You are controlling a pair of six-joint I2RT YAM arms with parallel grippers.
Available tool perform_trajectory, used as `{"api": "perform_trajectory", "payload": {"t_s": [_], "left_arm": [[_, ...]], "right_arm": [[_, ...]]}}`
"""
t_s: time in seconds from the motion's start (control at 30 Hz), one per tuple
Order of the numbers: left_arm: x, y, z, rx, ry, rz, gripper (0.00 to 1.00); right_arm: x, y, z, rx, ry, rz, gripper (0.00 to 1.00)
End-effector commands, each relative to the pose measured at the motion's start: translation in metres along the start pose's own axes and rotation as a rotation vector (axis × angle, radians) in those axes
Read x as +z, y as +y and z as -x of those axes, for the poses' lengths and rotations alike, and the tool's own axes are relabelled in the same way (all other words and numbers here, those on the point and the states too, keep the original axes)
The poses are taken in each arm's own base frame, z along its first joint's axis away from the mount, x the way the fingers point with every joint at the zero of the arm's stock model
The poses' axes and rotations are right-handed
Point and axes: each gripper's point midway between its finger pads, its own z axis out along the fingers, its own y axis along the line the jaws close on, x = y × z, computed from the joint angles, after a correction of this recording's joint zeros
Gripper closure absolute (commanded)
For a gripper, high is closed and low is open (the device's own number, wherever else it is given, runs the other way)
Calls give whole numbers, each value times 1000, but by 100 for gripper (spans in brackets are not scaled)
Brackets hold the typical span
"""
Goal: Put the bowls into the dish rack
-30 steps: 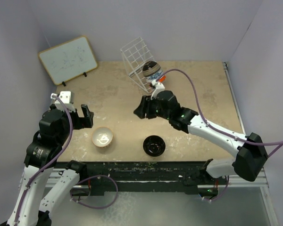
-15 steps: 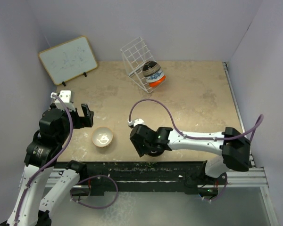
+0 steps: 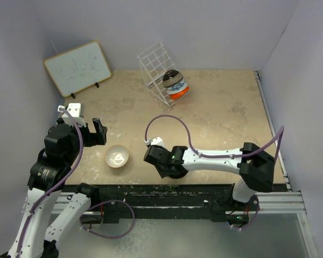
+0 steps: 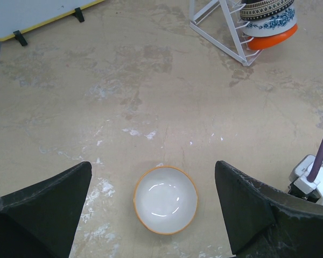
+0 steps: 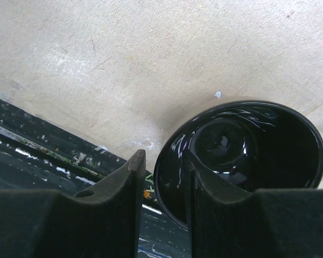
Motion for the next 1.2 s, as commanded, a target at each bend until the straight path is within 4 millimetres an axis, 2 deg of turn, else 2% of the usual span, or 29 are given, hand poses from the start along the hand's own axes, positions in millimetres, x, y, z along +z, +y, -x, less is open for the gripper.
{"api": "perform_trajectory", "payload": {"t_s": [0.0,0.07,0.2,0.37,0.43,0.53,0.63,0.7,0.8,0.93,1.17], "left_arm": [[1,-3,13,-7,-49,-12,1],[1,-3,13,-7,-48,-13,1],[0,-3,13,-5,-49,-13,1],[1,-3,12,-4,-45,-13,1],[1,-3,13,-5,-49,-14,1],[1,-4,14,-5,-52,-17,1],[-2,-4,16,-4,-55,-21,1],[-3,-3,17,-4,-59,-17,1],[-4,-3,19,-5,-66,-16,1],[-6,-6,22,-7,-66,-27,1],[-9,-5,24,-8,-73,-26,1]], "right_arm": [[-3,2,6,3,-17,-23,65],[-2,1,5,3,-16,-35,72],[-9,-1,12,6,-41,-58,99],[-30,-3,42,28,-119,-90,100],[-46,-2,69,56,-208,-81,100],[-76,-2,125,127,-377,5,100],[-113,-23,189,261,-559,197,100],[-148,-33,228,322,-721,340,100],[-195,-52,270,373,-929,462,100],[-240,-77,308,416,-1128,652,100],[-285,-128,339,461,-1428,1030,100]]}}
